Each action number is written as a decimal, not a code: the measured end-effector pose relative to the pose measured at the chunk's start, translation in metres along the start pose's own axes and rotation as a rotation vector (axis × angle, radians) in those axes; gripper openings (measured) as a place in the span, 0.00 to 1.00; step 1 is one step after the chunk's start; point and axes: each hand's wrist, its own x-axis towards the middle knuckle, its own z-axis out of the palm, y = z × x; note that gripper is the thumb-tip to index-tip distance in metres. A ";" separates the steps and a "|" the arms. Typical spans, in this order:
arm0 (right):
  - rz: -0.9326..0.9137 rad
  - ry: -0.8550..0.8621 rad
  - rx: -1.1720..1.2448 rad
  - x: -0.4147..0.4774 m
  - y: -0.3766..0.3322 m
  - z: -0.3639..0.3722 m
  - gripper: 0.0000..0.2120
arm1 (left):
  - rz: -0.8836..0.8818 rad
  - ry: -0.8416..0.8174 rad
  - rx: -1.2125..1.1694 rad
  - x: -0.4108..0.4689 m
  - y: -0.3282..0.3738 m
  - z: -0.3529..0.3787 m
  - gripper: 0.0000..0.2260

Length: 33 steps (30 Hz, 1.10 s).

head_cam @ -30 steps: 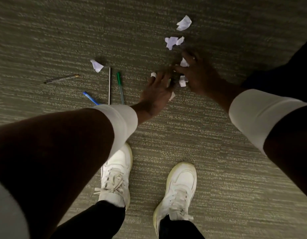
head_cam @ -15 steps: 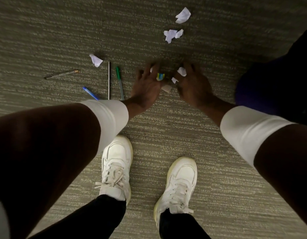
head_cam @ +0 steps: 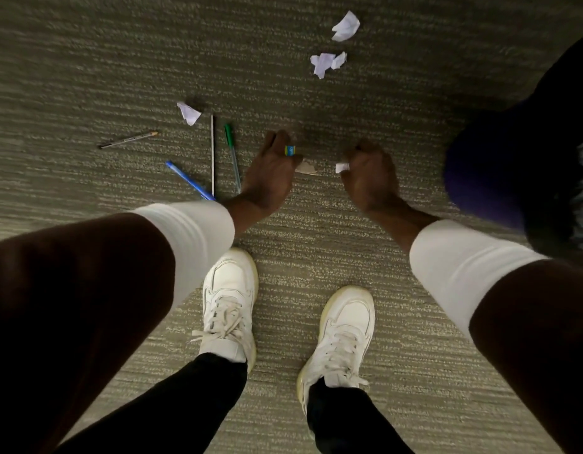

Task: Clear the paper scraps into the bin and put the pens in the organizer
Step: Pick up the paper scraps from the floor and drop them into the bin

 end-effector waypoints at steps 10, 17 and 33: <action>0.307 0.256 0.395 -0.077 -0.014 -0.103 0.03 | -0.303 0.182 -0.341 -0.008 0.080 -0.075 0.14; 0.336 0.402 0.423 -0.103 -0.003 -0.185 0.09 | -0.263 0.306 -0.542 0.012 0.175 -0.149 0.08; 0.761 0.408 0.512 -0.163 0.119 -0.266 0.12 | 0.067 -0.031 -0.492 0.044 0.344 -0.158 0.17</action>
